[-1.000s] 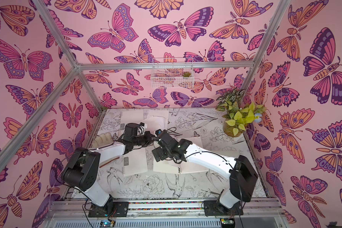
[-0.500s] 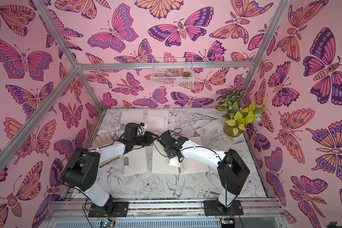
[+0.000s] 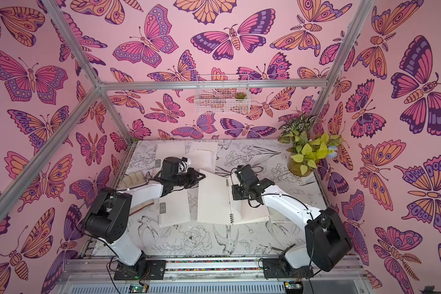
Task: Tear off pages from different notebooks
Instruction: Tear off the paper from the notebook.
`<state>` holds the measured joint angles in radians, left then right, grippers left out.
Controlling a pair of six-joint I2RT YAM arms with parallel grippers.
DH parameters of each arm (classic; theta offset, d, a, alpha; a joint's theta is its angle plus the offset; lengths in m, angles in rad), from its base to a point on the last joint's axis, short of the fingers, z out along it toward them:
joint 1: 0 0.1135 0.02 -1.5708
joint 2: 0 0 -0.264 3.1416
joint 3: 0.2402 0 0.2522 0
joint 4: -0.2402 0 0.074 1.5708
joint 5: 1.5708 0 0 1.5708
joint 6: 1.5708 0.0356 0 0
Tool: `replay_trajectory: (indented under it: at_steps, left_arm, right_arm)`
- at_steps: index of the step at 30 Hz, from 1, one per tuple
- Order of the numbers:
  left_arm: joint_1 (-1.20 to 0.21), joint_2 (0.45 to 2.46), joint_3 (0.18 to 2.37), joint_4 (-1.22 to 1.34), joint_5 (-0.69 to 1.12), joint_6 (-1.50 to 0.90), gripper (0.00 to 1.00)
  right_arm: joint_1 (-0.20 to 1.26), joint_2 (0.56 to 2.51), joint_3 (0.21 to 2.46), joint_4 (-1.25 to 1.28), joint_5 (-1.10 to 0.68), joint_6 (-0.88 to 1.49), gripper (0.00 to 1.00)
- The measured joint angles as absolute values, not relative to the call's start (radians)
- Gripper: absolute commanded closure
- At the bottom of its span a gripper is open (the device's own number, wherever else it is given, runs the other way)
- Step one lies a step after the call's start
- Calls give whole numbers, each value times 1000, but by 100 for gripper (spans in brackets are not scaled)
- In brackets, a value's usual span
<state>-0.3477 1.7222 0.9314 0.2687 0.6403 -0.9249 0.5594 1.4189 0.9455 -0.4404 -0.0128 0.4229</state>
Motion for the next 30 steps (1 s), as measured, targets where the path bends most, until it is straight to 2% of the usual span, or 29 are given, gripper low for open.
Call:
replay_trajectory:
  at_steps: [3, 10, 17, 19, 22, 24, 26, 27, 30]
  left_arm:
    - [-345, 1722, 931, 269, 643, -922, 100]
    - [-327, 1722, 931, 256, 659, -913, 100]
    - [-303, 1722, 953, 208, 669, -881, 100]
    - [-295, 1722, 955, 199, 675, -871, 100]
    - [-281, 1723, 955, 183, 685, -864, 100]
    - [-274, 1723, 955, 177, 691, -859, 100]
    - [-269, 1724, 958, 168, 695, -854, 100]
    - [-268, 1728, 963, 162, 700, -852, 100]
    - [-268, 1736, 973, 155, 707, -847, 100]
  right_arm:
    - [479, 1418, 907, -411, -103, 422, 37]
    - [366, 1497, 902, -347, -290, 410, 22]
    - [292, 1641, 967, -287, -443, 394, 21]
    - [268, 1677, 986, -270, -471, 392, 17]
    - [222, 1715, 994, -244, -516, 392, 16]
    - [193, 1734, 994, -229, -538, 396, 19]
    - [173, 1750, 998, -221, -552, 397, 27]
    - [170, 1759, 1003, -220, -558, 398, 33]
    - [170, 1786, 1027, -220, -571, 404, 61]
